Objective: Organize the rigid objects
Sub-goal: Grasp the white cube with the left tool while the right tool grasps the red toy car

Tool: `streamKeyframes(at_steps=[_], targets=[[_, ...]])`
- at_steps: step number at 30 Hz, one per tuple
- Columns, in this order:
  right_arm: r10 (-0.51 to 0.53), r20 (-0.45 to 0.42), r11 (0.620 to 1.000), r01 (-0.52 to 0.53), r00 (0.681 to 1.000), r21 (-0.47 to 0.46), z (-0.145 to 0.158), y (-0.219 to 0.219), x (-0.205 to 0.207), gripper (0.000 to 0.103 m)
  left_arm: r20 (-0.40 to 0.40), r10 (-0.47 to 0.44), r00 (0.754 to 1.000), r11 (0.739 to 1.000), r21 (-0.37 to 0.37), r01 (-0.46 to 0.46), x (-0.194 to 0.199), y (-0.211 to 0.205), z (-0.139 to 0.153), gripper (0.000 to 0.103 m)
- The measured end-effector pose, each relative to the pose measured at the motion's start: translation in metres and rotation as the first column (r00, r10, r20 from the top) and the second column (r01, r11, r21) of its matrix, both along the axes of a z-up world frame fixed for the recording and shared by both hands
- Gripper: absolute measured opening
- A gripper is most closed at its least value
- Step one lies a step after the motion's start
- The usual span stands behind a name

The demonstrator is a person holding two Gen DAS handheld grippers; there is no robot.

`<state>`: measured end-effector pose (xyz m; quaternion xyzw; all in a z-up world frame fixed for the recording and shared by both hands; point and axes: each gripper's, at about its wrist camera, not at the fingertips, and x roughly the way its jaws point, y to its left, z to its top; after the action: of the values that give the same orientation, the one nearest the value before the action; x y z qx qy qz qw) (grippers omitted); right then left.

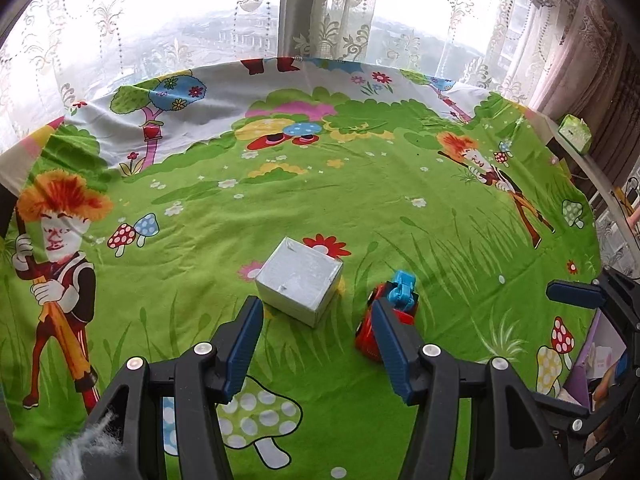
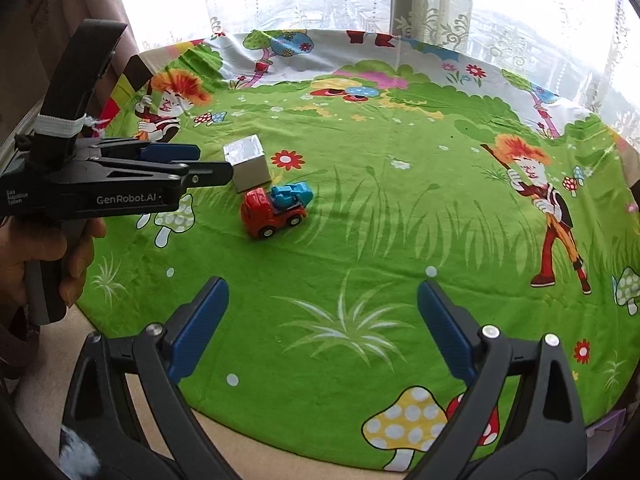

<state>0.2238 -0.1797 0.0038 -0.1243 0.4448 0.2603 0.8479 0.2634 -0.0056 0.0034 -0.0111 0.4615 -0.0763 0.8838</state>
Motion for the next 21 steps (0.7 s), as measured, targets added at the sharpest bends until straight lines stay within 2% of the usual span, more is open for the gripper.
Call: streamKeyframes(at_steps=[4,7,10,13,16,21], targets=[[0.084,0.012,0.996,-0.083,0.996,-0.043,-0.009,0.014,0.012,0.096,-0.01,-0.022,1.0,1.0,0.012,0.022,0.015,0.003,-0.007,0.057],[0.138,0.005,0.99,-0.138,0.99,-0.04,-0.014,0.022,0.022,0.097,-0.009,-0.039,0.999,0.999,0.002,0.039,0.023,0.005,-0.011,0.057],[0.186,0.008,0.982,-0.185,0.983,-0.035,-0.019,0.03,0.029,0.098,0.0,-0.041,0.999,0.999,0.026,0.041,0.03,0.006,-0.016,0.057],[0.22,0.006,0.974,-0.22,0.975,-0.051,-0.024,0.039,0.035,0.099,-0.019,-0.057,0.998,0.998,-0.022,0.056,0.035,0.009,-0.022,0.057],[0.255,0.005,0.966,-0.255,0.967,-0.032,-0.026,0.045,0.041,0.099,-0.017,-0.068,0.998,0.998,-0.01,0.067,0.034,0.006,-0.026,0.057],[0.276,-0.01,0.96,-0.277,0.961,-0.04,-0.033,0.056,0.055,0.099,-0.02,-0.071,0.997,0.997,-0.045,0.07,0.032,0.007,-0.022,0.06]])
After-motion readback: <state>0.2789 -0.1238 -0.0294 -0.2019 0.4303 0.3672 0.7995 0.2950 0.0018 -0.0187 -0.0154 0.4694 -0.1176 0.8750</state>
